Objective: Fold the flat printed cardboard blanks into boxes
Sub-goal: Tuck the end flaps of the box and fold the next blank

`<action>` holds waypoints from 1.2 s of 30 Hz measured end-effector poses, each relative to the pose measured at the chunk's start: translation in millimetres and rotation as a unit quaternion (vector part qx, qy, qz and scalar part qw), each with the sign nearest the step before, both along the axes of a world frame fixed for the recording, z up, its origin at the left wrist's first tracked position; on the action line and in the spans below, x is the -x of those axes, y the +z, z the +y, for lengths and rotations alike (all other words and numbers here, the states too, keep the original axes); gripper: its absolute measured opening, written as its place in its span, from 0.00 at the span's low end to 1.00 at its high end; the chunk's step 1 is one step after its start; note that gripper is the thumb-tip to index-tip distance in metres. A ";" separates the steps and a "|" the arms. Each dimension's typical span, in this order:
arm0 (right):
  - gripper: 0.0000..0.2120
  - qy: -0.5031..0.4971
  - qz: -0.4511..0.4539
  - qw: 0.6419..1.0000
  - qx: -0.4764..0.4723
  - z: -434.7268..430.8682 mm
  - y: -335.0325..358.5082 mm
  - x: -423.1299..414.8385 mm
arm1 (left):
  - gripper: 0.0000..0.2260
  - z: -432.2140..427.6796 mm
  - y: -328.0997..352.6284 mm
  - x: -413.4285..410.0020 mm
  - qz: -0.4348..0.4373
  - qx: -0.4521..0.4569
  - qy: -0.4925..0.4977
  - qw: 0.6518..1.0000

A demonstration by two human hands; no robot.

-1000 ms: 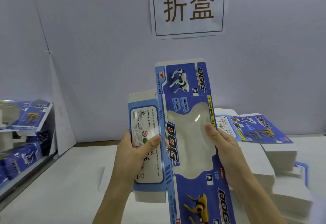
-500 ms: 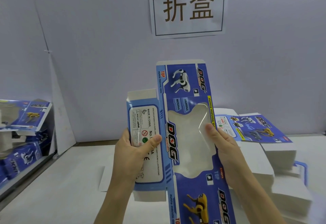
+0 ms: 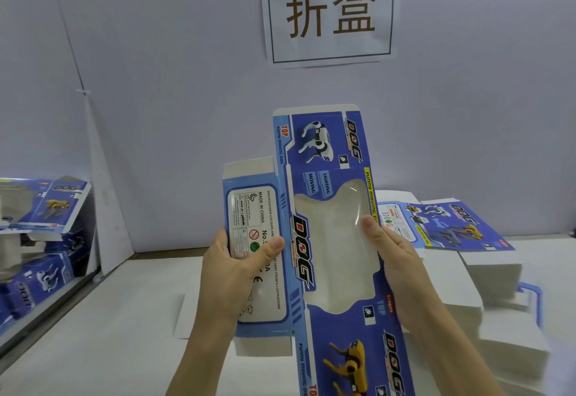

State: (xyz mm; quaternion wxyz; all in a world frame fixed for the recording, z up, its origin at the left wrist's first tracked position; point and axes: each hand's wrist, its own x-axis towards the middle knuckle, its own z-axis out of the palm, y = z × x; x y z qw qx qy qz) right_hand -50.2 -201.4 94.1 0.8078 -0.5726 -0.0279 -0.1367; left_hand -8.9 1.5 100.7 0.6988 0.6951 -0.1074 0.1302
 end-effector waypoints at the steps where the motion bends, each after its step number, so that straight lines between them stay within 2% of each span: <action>1: 0.16 0.002 -0.001 1.000 0.001 0.0 0.2 -0.2 | 0.20 -0.2 0.7 0.4 -0.003 -0.001 -0.001 1.000; 3: 0.12 0.002 -0.008 1.000 0.016 0.9 1.4 0.7 | 0.21 -1.6 1.6 1.6 -0.012 -0.009 -0.002 1.000; 10: 0.10 -0.026 -0.016 0.999 0.013 -2.0 3.2 3.2 | 0.23 -8.6 -0.1 4.4 -0.028 -0.025 0.005 0.999; 11: 0.10 -0.034 -0.020 0.999 0.007 -0.4 3.5 3.8 | 0.26 -11.1 0.1 6.0 -0.020 -0.043 0.021 0.999; 13: 0.09 -0.073 -0.037 0.997 0.016 5.4 1.8 3.2 | 0.34 -16.8 -0.4 10.3 -0.024 -0.162 0.112 0.980; 14: 0.08 -0.097 -0.056 0.993 0.028 10.8 2.2 3.7 | 0.36 -21.1 -0.3 14.7 -0.051 -0.225 0.147 0.962; 15: 0.09 -0.112 -0.080 0.990 0.039 16.6 2.5 3.6 | 0.36 -26.3 -1.4 19.5 -0.088 -0.249 0.141 0.954; 17: 0.12 -0.118 -0.130 0.983 0.060 28.8 3.6 4.5 | 0.40 -38.3 -1.0 30.1 -0.095 -0.206 0.032 0.973; 19: 0.14 -0.085 -0.176 0.978 0.068 37.4 5.0 6.3 | 0.51 -45.6 0.7 35.7 -0.062 -0.123 -0.060 0.989; 22: 0.19 -0.028 -0.212 0.967 0.136 40.4 3.2 8.9 | 0.61 -45.1 3.5 36.6 -0.016 -0.030 -0.096 0.995; 23: 0.17 -0.010 -0.211 0.964 0.159 40.2 2.6 9.2 | 0.60 -42.0 4.8 37.0 0.001 -0.009 -0.105 0.994; 24: 0.15 0.013 -0.203 0.965 0.165 39.7 3.4 9.5 | 0.54 -38.2 6.5 36.0 0.009 0.008 -0.113 0.994; 27: 0.15 -0.018 -0.207 0.959 0.193 36.3 5.6 7.3 | 0.24 -19.9 10.7 23.8 -0.012 0.051 -0.108 0.993; 28: 0.16 -0.046 -0.209 0.958 0.190 33.5 5.1 5.7 | 0.19 -12.2 12.0 18.9 -0.016 0.065 -0.103 0.992; 31: 0.26 -0.149 -0.186 0.950 0.202 22.7 7.0 4.0 | 0.16 7.7 11.8 8.5 -0.015 0.099 -0.131 0.986; 32: 0.29 -0.134 -0.173 0.959 0.181 17.9 6.6 3.3 | 0.16 12.7 10.2 6.6 -0.020 0.106 -0.145 0.983; 34: 0.30 -0.042 -0.143 0.983 0.110 11.6 8.1 3.6 | 0.17 19.6 6.3 4.4 -0.034 0.101 -0.167 0.980; 36: 0.24 0.011 -0.130 0.984 0.123 6.6 8.2 4.4 | 0.18 17.6 4.2 2.0 -0.025 0.088 -0.191 0.977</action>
